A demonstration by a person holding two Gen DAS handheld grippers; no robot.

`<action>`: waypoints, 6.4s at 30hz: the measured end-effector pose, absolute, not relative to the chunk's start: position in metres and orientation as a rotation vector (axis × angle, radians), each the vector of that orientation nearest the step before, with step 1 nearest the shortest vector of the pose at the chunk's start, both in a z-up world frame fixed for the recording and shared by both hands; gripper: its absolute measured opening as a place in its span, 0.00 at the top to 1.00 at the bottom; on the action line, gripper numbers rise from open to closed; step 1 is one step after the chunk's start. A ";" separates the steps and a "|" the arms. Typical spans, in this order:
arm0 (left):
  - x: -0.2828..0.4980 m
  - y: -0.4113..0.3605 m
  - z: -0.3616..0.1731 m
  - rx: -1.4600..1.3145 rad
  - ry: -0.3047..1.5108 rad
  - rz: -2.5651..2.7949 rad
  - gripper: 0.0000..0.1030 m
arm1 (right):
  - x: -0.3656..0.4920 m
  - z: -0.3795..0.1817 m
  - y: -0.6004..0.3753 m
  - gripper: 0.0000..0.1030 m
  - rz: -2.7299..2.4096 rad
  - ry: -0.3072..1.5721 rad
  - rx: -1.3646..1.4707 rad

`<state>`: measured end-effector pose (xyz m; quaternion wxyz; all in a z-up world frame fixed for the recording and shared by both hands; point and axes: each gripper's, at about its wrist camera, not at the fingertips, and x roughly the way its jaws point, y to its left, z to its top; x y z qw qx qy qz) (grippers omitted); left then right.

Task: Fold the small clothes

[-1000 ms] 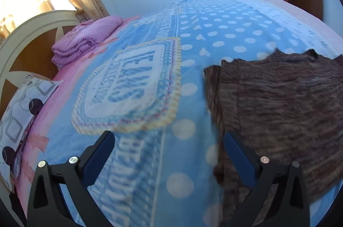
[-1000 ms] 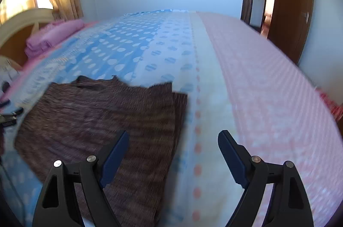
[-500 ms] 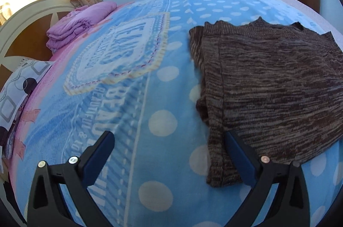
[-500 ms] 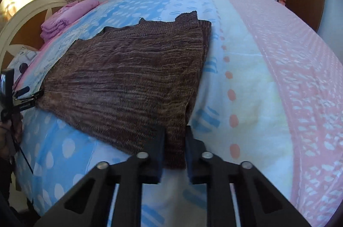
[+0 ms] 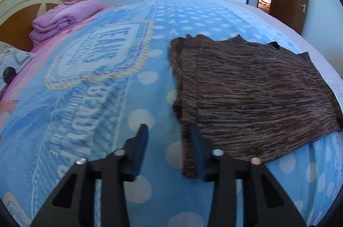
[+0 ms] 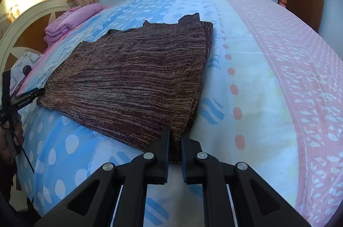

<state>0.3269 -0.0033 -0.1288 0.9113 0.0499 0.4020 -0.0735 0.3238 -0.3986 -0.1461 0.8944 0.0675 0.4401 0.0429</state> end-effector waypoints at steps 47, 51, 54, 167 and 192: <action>0.303 0.009 -0.139 0.017 0.814 -0.204 0.25 | 0.337 -0.143 -0.221 0.44 0.252 0.889 -0.194; 0.301 0.011 -0.139 0.014 0.808 -0.190 0.25 | 0.338 -0.127 -0.215 0.44 0.255 0.800 -0.176; 0.299 0.016 -0.139 0.008 0.816 -0.163 0.24 | 0.347 -0.128 -0.196 0.44 0.343 0.783 -0.143; 0.441 -0.119 -0.017 -0.079 0.844 -0.659 0.93 | 0.323 -0.079 -0.214 0.96 0.411 0.598 -0.026; 0.414 -0.289 -0.039 0.069 0.893 -0.843 0.93 | 0.277 -0.091 -0.338 0.96 0.222 0.649 0.116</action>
